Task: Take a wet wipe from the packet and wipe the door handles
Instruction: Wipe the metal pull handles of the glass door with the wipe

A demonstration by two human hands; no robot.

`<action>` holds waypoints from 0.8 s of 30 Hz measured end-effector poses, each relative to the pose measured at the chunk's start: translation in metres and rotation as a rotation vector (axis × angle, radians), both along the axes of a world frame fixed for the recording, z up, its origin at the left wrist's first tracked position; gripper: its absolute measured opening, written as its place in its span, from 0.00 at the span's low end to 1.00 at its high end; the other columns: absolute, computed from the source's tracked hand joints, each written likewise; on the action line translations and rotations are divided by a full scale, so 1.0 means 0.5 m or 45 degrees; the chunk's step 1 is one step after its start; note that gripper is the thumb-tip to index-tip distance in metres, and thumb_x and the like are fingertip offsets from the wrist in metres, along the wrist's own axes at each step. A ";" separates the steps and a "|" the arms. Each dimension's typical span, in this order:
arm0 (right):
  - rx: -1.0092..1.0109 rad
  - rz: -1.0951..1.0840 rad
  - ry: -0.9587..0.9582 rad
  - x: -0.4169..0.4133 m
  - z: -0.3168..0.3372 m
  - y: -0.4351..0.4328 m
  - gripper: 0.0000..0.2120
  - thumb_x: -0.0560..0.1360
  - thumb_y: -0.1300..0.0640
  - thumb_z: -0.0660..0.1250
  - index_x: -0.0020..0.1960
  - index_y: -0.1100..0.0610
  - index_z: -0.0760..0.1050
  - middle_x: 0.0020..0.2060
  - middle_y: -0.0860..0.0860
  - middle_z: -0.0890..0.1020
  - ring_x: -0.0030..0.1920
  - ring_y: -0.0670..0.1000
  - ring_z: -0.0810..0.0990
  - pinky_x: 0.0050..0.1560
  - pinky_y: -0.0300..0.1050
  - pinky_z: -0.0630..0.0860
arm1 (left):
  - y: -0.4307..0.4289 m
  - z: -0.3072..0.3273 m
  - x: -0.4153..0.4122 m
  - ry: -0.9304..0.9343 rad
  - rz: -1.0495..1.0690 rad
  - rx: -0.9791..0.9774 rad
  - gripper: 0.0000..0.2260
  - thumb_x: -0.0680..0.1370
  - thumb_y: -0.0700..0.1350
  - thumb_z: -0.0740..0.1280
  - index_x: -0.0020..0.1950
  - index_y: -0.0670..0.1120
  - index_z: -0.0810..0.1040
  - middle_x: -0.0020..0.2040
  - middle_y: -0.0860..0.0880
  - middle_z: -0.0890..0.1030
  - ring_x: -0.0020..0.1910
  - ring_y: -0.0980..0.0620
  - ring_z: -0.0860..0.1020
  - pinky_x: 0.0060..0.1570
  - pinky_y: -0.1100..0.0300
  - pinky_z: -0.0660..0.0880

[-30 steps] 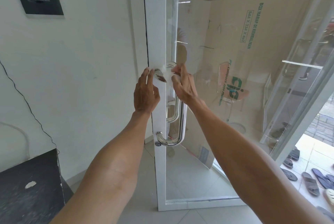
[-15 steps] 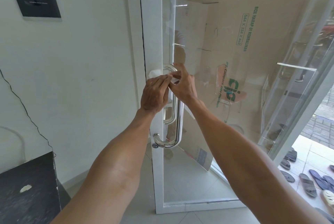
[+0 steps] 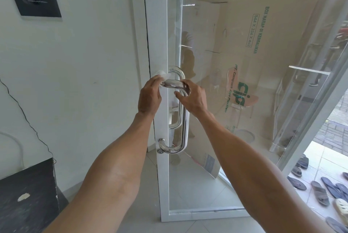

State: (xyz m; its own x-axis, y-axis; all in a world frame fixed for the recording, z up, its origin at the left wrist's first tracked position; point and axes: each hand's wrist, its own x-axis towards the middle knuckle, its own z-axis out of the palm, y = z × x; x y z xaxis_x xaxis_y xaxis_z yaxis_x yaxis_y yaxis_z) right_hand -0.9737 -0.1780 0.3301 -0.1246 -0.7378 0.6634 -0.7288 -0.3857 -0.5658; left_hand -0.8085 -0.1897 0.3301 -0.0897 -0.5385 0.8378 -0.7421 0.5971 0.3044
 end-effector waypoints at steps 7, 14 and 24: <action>-0.103 -0.053 0.030 -0.002 0.007 -0.004 0.16 0.70 0.48 0.70 0.54 0.55 0.82 0.44 0.51 0.85 0.46 0.53 0.81 0.54 0.51 0.75 | 0.002 -0.001 -0.015 -0.132 -0.036 -0.076 0.26 0.72 0.25 0.59 0.69 0.39 0.71 0.69 0.41 0.73 0.66 0.42 0.74 0.60 0.53 0.76; -0.070 -0.021 -0.047 0.001 0.019 -0.001 0.11 0.72 0.52 0.64 0.45 0.56 0.82 0.44 0.51 0.84 0.47 0.53 0.80 0.53 0.50 0.74 | -0.035 -0.005 -0.005 -0.132 0.018 0.110 0.23 0.73 0.26 0.58 0.67 0.38 0.72 0.71 0.40 0.71 0.69 0.41 0.71 0.65 0.48 0.73; -0.073 -0.052 -0.098 0.009 0.016 0.000 0.14 0.75 0.52 0.59 0.41 0.56 0.81 0.42 0.50 0.84 0.44 0.50 0.78 0.52 0.51 0.74 | 0.007 -0.029 -0.065 0.172 0.071 0.284 0.32 0.72 0.27 0.56 0.76 0.39 0.60 0.76 0.38 0.61 0.74 0.39 0.64 0.64 0.49 0.71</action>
